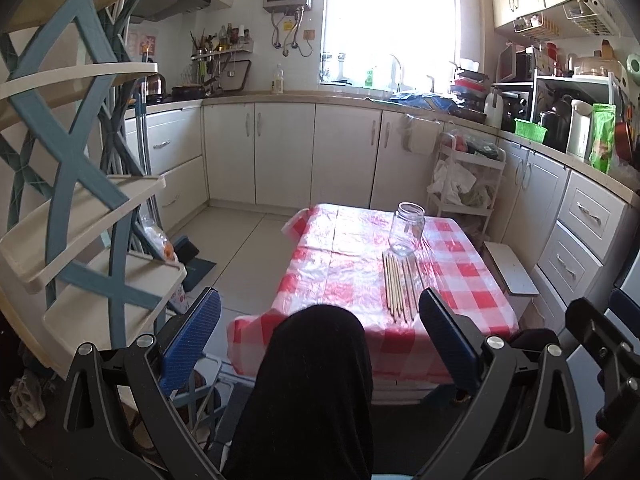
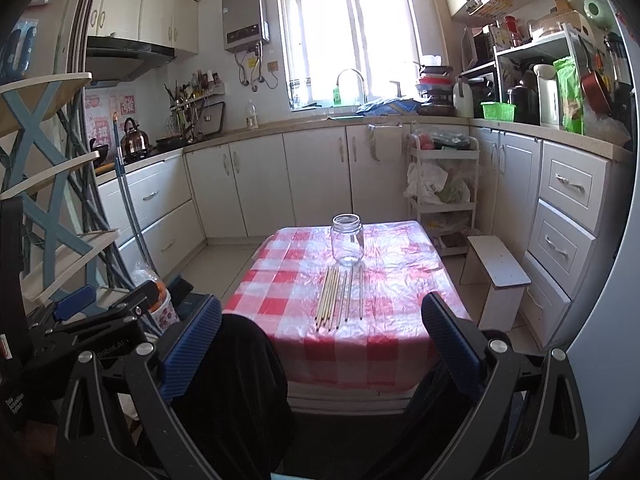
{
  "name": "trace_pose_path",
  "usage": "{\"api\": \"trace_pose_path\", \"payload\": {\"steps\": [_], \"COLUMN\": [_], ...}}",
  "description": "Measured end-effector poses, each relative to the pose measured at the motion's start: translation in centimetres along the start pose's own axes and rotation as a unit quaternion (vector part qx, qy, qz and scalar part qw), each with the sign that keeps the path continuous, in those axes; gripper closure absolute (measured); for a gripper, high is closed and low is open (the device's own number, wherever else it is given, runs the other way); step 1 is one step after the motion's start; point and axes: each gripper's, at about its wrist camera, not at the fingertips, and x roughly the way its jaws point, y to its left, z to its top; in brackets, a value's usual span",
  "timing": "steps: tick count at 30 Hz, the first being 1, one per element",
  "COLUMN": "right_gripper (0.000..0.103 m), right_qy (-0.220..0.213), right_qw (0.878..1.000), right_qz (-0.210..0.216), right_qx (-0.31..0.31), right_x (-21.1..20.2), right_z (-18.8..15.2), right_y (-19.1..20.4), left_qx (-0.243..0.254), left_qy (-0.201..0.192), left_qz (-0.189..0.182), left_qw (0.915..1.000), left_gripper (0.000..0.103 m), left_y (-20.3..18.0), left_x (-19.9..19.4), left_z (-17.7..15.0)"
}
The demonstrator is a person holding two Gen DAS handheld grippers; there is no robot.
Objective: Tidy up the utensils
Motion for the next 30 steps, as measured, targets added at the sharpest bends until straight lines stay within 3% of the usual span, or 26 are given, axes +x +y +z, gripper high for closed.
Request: {"api": "trace_pose_path", "payload": {"steps": [5,9,16,18,20,30], "right_gripper": [0.007,0.007,0.008,0.016,0.030,0.055], "right_qy": [0.010,0.032,0.107,0.132,0.159,0.258], "right_qw": [1.000,0.999,0.994,0.991,0.987,0.966], "right_qz": [-0.006,-0.012,-0.004,0.000,0.008,-0.002], "right_qx": [0.026,0.020,0.011,0.008,0.007,-0.009], "right_x": [4.3,8.7,20.0,23.6,27.0,41.2], "right_z": [1.4,1.6,1.1,1.0,0.7,-0.9], "right_y": [-1.7,-3.1,-6.0,-6.7,-7.5,-9.9], "left_qx": [0.010,0.011,0.026,0.031,0.035,0.051], "left_qy": [0.006,0.048,0.108,0.124,0.140,0.192], "left_qz": [-0.019,-0.033,-0.045,-0.049,-0.049,-0.054], "left_qw": [0.9998,0.9982,0.9928,0.9905,0.9883,0.9787], "left_gripper": [0.007,0.007,0.007,0.007,0.007,0.008], "left_y": [0.1,0.3,-1.9,-2.8,-3.8,-8.2], "left_x": [4.5,10.3,20.4,23.2,26.3,37.5], "left_z": [2.4,3.4,3.5,3.3,3.1,1.8]}}
